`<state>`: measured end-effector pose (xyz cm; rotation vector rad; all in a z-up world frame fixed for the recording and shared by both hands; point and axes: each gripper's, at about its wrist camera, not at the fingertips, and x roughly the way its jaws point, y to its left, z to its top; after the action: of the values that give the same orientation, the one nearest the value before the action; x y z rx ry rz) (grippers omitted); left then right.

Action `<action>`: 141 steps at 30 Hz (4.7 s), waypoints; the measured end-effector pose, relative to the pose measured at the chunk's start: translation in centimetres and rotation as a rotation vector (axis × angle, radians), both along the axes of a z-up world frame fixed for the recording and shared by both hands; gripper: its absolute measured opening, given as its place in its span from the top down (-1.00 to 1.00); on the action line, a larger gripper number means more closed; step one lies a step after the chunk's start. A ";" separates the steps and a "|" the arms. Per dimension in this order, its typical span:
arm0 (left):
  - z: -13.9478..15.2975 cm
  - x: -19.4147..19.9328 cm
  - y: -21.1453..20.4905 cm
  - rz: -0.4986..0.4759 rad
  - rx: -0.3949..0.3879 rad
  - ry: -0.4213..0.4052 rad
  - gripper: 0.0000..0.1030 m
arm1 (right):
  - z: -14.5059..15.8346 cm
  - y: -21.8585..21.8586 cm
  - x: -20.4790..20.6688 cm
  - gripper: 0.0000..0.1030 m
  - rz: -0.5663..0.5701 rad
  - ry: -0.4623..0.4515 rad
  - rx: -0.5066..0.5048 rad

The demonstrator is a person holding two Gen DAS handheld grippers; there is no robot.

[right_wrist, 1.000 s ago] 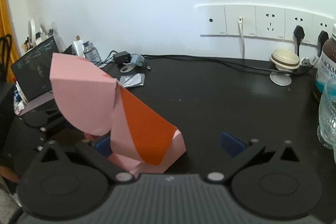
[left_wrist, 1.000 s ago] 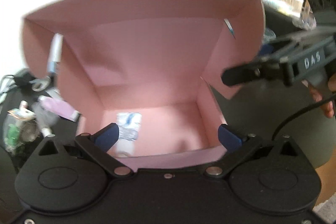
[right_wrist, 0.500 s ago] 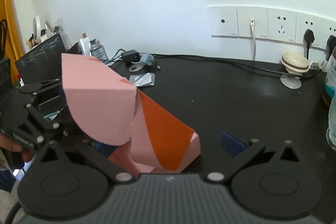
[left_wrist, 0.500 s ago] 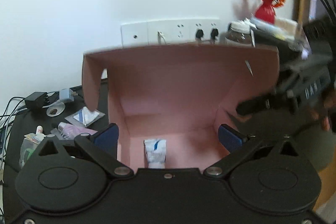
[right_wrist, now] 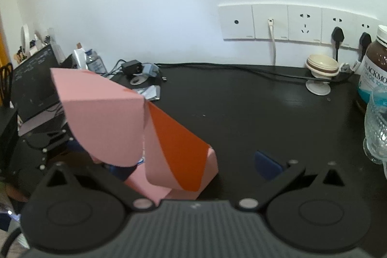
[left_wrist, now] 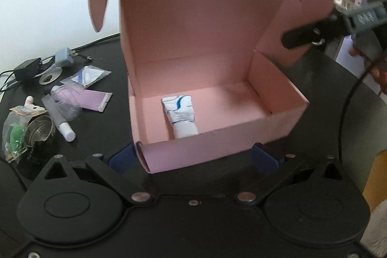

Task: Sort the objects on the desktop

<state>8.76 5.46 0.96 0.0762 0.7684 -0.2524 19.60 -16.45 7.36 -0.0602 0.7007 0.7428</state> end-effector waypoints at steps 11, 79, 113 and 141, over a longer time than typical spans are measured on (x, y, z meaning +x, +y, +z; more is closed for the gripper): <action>0.9 -0.3 -2.0 -0.018 -0.034 -0.014 -0.99 | 0.2 -0.1 3.0 -0.99 -0.054 -0.012 -0.011; 7.1 2.0 -1.6 -0.126 0.042 -0.194 -0.97 | 2.9 3.2 -1.2 -0.99 0.319 -0.274 -0.159; 2.1 -3.0 -0.4 -0.019 -0.010 -0.057 -0.99 | -1.0 0.8 -3.1 -0.99 0.375 -0.210 -0.330; 6.5 -2.3 2.8 0.324 -0.072 -0.279 -0.99 | 0.2 -1.4 -5.6 -0.99 0.242 -0.244 -0.277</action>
<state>6.42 8.27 7.48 -0.0806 0.4837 0.0397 14.03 -17.88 7.53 -0.4876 0.5631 0.8481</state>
